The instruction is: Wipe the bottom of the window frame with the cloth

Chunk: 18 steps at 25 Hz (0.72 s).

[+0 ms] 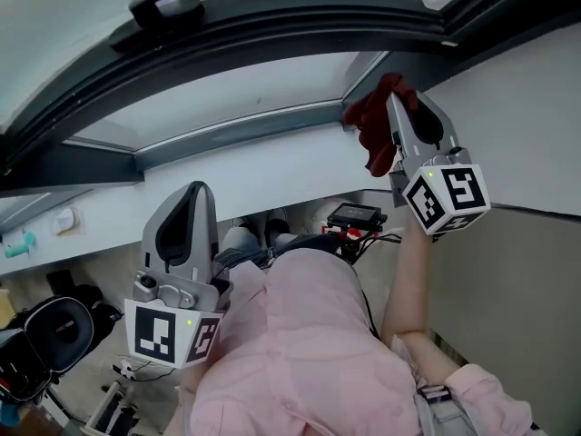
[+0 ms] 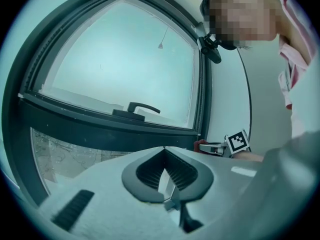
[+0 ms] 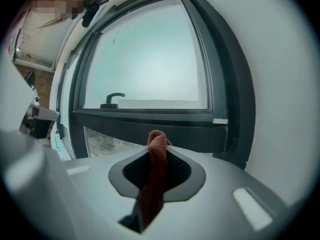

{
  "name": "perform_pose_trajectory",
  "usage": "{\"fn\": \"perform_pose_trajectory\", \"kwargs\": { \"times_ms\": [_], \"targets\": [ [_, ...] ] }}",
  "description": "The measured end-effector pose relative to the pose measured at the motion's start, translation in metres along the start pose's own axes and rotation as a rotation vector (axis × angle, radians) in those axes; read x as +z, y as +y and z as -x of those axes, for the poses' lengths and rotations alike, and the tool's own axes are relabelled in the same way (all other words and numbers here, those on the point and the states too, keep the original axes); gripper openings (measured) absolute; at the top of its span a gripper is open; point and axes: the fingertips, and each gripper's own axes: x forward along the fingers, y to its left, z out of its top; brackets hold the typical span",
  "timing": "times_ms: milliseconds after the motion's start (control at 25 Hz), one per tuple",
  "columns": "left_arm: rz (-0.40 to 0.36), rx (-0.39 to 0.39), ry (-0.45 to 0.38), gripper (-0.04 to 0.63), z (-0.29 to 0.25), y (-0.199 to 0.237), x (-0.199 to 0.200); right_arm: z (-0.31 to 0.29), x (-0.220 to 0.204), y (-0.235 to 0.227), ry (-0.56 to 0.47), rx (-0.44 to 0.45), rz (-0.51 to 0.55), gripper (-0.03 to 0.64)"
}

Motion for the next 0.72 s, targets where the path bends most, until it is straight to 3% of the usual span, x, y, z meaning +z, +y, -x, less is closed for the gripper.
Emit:
{"fn": "perform_pose_trajectory", "kwargs": {
  "times_ms": [400, 720],
  "targets": [
    [0.025, -0.001, -0.011, 0.000, 0.043, 0.030, -0.003, 0.030, -0.014, 0.091, 0.035, 0.129, -0.075, 0.052],
    [0.017, -0.039, -0.015, 0.000, 0.124, 0.059, 0.014, 0.066, -0.004, 0.193, 0.047, 0.166, -0.078, 0.052]
  ]
}}
